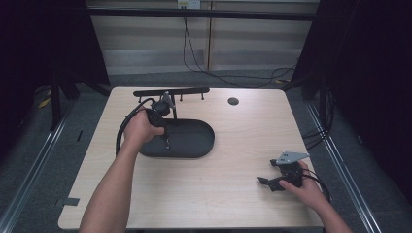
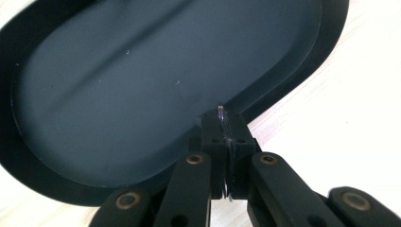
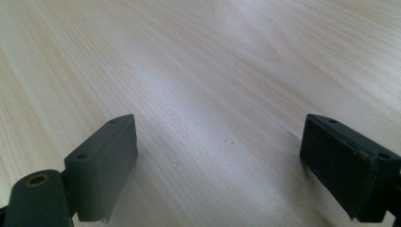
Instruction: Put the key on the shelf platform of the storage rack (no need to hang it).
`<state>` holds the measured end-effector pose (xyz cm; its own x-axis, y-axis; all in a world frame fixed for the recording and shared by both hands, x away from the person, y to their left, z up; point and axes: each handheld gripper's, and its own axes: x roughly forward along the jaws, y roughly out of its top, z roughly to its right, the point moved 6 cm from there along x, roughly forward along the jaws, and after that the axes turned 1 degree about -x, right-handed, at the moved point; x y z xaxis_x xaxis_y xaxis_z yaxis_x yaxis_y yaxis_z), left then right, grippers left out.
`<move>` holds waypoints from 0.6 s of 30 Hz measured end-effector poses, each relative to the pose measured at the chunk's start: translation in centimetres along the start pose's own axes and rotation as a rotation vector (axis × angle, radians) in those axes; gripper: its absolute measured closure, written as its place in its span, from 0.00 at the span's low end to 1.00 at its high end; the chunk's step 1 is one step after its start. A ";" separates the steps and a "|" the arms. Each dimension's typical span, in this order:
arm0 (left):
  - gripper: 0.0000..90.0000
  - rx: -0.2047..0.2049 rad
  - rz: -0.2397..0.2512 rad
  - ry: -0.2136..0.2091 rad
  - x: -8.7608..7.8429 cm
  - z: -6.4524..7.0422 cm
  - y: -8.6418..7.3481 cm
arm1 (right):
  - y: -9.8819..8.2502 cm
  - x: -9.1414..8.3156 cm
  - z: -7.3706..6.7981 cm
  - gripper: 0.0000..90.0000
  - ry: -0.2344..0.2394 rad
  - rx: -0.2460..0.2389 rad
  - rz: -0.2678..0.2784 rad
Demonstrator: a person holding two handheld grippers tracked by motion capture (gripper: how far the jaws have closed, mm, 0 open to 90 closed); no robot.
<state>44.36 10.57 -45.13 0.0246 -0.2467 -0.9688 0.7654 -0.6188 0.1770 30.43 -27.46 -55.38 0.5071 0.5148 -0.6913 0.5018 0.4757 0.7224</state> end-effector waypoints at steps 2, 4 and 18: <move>0.99 0.009 0.001 0.010 0.2 -0.1 0.0 | 0.0 0.0 0.0 0.13 0.000 0.000 0.000; 0.99 0.007 0.009 0.010 0.4 -0.1 0.1 | 0.0 0.0 0.0 0.13 0.000 0.000 0.000; 0.98 0.009 0.009 0.028 2.0 -0.6 0.1 | 0.0 0.0 0.0 0.13 0.000 -0.002 -0.001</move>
<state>44.86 10.47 -47.20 0.0495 -0.2309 -0.9717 0.7594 -0.6233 0.1868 30.43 -27.47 -55.38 0.5065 0.5148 -0.6917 0.5009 0.4773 0.7220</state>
